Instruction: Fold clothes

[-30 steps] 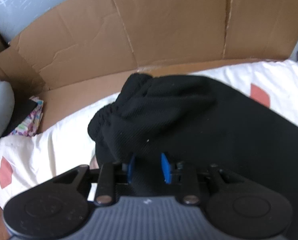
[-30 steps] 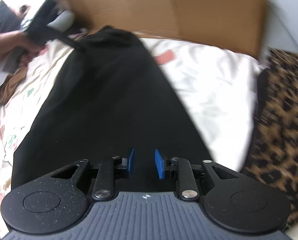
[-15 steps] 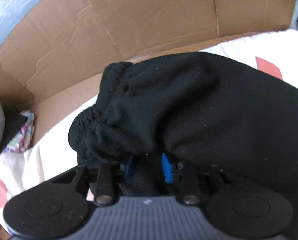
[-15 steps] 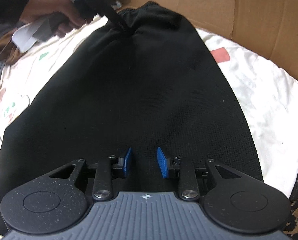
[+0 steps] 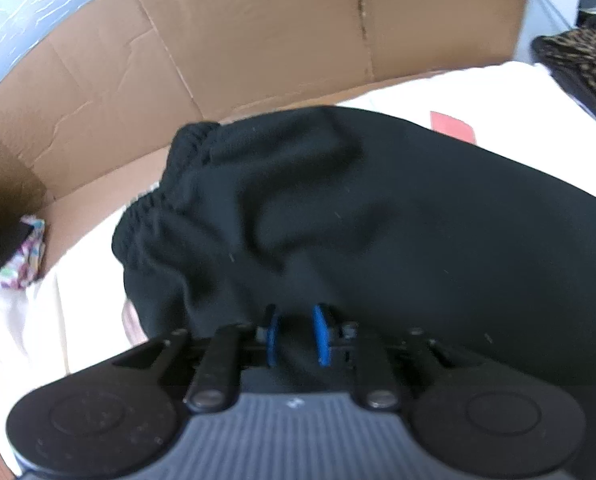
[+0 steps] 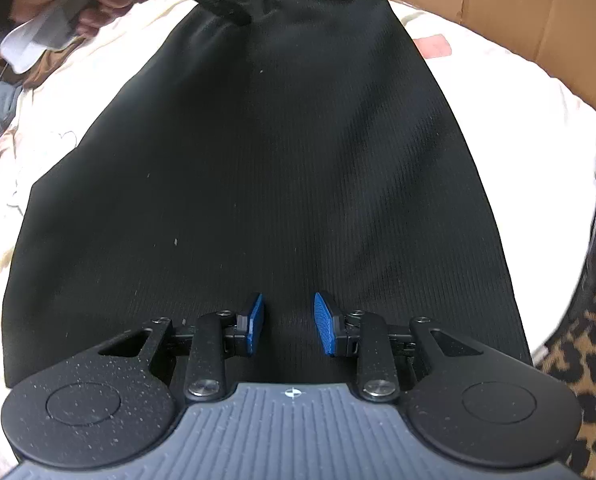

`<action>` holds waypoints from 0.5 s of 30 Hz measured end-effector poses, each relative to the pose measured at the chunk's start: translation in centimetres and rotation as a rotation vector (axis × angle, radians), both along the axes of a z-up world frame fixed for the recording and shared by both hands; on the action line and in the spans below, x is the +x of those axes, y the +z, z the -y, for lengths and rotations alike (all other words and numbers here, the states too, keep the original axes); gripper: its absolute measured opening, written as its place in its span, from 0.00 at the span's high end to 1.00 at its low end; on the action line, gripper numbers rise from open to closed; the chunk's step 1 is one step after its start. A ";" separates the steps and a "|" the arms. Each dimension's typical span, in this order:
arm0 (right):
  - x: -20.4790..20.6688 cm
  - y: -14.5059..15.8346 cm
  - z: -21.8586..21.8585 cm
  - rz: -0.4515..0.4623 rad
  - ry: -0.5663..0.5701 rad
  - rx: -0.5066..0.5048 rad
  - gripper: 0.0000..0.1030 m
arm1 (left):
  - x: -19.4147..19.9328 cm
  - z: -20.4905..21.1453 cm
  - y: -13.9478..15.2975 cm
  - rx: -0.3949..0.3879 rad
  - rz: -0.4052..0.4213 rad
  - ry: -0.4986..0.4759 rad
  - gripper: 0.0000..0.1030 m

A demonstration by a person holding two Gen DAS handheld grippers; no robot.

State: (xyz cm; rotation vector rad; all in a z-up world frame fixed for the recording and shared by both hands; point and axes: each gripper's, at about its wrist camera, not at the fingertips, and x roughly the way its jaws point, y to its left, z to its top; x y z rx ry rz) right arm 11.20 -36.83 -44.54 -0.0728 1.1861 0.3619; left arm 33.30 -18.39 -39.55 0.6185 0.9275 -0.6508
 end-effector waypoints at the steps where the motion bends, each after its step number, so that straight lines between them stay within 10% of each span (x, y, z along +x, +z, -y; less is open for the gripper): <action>1: -0.4 0.0 0.2 -0.009 -0.002 0.000 0.67 | -0.9 -0.6 0.1 -0.010 -0.013 0.002 0.77; 15: -3.9 0.9 2.1 -0.056 -0.003 -0.009 0.69 | -14.3 -6.2 1.1 -0.024 -0.168 -0.046 0.73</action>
